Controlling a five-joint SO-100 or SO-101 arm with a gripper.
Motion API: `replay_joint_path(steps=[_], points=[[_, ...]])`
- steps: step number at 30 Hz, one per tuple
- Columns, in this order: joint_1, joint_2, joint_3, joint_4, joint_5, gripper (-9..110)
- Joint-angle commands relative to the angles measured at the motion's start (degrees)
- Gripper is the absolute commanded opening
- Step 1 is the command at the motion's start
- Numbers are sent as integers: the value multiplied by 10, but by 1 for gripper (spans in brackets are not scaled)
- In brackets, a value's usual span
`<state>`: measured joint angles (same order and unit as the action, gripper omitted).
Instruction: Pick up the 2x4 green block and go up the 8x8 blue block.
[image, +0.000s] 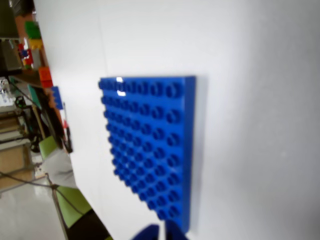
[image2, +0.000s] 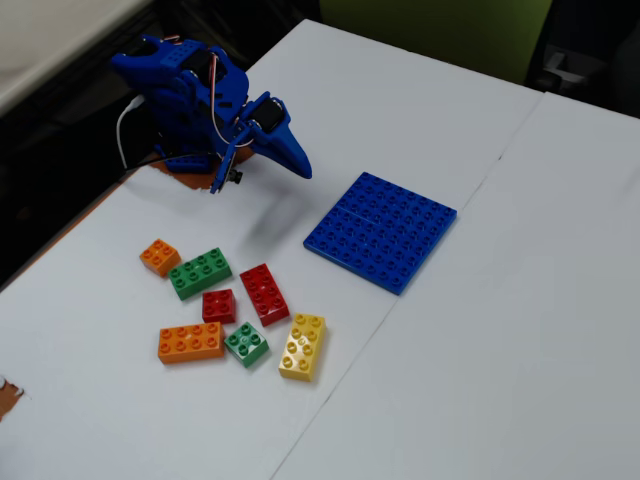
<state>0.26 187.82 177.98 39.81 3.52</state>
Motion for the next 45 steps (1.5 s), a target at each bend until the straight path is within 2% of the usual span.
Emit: replay_joint_path(steps=[1, 19, 21, 29, 30, 32, 34, 39, 45], points=[[-1, 24, 19, -7, 4, 0], [-1, 24, 19, -7, 4, 0], [-2, 24, 19, -7, 2, 3], [-8, 25, 19, -7, -13, 0], [-11, 25, 20, -8, -57, 0], [-11, 25, 23, -5, -293, 0], [-11, 25, 23, -4, -389, 0], [-5, 25, 23, 54, -845, 0], [28, 25, 19, 80, -1096, 0]])
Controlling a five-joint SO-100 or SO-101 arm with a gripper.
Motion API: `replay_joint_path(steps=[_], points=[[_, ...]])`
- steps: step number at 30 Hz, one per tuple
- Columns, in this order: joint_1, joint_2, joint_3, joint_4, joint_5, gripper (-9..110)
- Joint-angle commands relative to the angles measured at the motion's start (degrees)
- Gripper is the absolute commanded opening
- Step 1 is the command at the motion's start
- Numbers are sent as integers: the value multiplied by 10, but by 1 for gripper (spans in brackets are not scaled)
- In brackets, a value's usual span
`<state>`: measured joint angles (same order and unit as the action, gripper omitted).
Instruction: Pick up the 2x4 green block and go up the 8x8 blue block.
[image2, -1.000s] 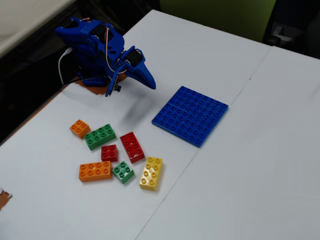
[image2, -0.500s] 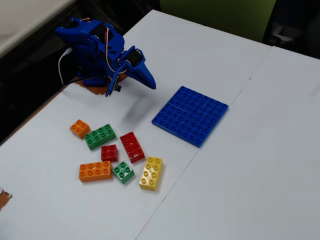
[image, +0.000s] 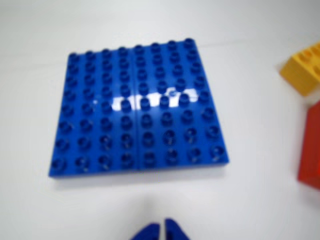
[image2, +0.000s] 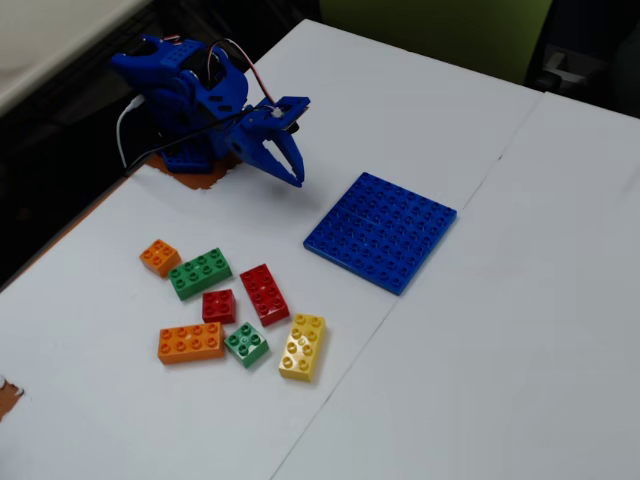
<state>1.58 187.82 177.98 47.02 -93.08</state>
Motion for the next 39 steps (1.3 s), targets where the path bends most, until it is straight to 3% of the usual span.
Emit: replay_joint_path(steps=[1, 8, 12, 17, 26, 39], points=[[20, 25, 15, 11, -161, 0], [87, -4, -60, 62, -409, 1], [122, -201, -255, 134, -520, 2], [224, -440, -519, 253, -737, 8], [355, -668, -628, 177, -964, 18], [446, -886, -781, 153, -1224, 27]])
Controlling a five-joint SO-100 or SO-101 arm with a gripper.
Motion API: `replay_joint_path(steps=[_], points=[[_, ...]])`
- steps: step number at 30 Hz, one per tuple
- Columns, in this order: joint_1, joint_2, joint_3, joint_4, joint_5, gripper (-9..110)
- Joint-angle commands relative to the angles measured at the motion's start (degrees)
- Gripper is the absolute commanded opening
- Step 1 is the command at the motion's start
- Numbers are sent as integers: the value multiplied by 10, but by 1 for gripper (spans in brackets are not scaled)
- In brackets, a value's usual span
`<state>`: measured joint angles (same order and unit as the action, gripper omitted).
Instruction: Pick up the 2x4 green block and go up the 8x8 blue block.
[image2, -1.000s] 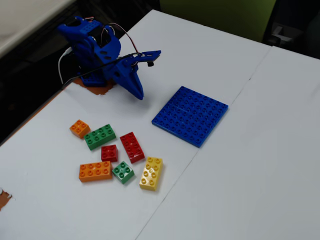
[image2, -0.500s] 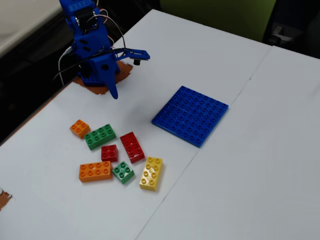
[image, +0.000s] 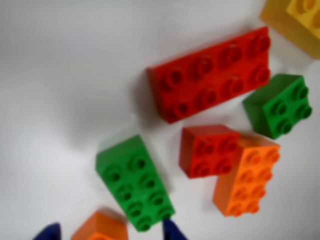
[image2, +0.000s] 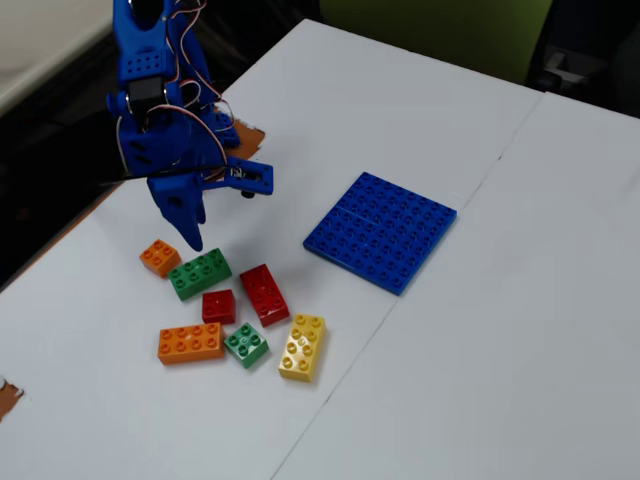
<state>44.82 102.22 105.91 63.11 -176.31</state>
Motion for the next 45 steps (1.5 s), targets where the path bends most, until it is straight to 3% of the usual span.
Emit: replay_joint_path(steps=[1, 12, 20, 45], points=[[14, -42, -70, -9, -404, 28], [31, -78, 4, -147, -523, 29], [30, -85, 33, -156, -555, 29], [15, -146, 33, -184, -531, 24]])
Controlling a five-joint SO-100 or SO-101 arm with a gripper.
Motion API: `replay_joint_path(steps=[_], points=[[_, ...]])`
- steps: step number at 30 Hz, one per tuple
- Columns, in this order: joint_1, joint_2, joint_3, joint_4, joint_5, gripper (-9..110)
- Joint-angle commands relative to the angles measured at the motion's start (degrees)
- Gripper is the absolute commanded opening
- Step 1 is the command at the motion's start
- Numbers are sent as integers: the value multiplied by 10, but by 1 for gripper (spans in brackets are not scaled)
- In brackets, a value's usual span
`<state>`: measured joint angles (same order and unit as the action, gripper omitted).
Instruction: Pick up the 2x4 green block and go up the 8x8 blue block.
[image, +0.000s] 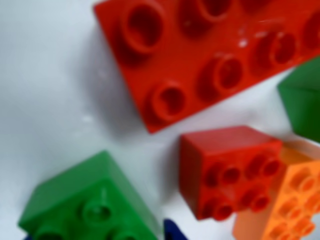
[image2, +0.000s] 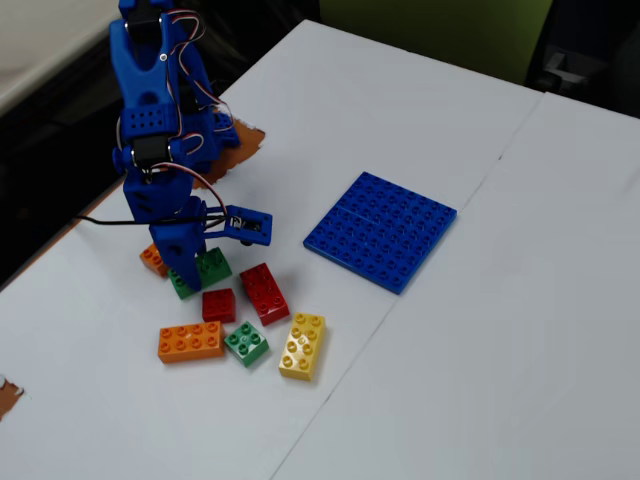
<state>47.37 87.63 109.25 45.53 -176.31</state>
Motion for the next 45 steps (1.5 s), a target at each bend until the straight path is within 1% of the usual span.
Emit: replay_joint_path(steps=[1, 7, 11, 14, 18, 22, 27, 30, 34, 37, 40, 45], points=[[-11, -1, -1, -8, -527, 23], [-16, 4, 26, -25, -484, 11], [-24, 28, 70, -51, -417, 3], [-30, 53, 92, -50, -352, 0], [-39, 117, 127, -25, -183, 0], [-68, 192, 120, 56, 18, 0], [-140, 277, 106, 154, 262, 0], [-179, 302, 62, 232, 380, 0], [-258, 301, -44, 338, 573, 0], [-306, 286, -120, 388, 673, 0], [-352, 300, -124, 363, 749, 0], [-410, 299, -124, 257, 853, 0]])
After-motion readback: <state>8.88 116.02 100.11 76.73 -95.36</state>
